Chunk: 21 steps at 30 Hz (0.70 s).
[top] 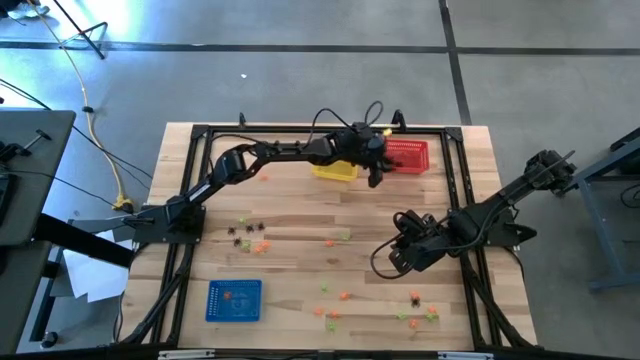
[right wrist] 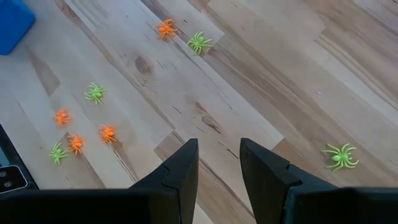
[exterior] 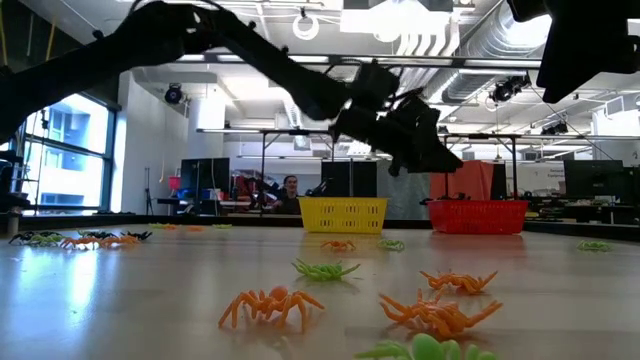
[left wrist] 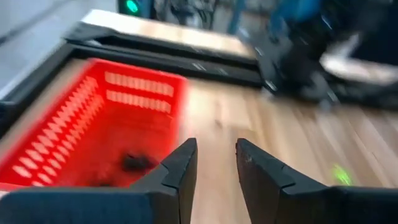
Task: Sort Halloween decoration
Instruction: Put the green spider toy into the yellow bin
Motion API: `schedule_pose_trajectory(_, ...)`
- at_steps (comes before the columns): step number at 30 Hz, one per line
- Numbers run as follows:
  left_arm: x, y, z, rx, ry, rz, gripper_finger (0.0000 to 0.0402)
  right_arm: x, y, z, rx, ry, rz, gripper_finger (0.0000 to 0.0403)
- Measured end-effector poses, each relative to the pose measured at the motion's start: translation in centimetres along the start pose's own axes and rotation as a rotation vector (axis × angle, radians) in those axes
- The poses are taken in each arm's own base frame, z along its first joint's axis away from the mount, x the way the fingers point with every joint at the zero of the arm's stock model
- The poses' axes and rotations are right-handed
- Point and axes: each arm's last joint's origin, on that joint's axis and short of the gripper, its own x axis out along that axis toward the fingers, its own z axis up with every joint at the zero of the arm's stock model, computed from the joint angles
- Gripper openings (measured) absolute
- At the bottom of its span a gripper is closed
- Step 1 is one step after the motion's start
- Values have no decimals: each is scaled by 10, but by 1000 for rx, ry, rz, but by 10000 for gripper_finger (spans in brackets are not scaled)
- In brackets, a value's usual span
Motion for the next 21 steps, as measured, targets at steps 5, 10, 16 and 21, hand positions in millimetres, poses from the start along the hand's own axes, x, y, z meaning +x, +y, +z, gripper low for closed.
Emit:
schedule_pose_trajectory(5,-13,-38,9,133,168,39,80,0,0,0,-19,0,0,114)
schedule_pose_trajectory(10,-45,-66,14,199,373,85,74,-1,1,-2,-24,6,6,114)
schedule_pose_trajectory(16,-91,-110,1,185,522,28,74,-3,2,-9,-34,19,9,114)
schedule_pose_trajectory(21,-138,-162,-13,162,540,-22,74,-2,-8,-12,23,41,-105,114)
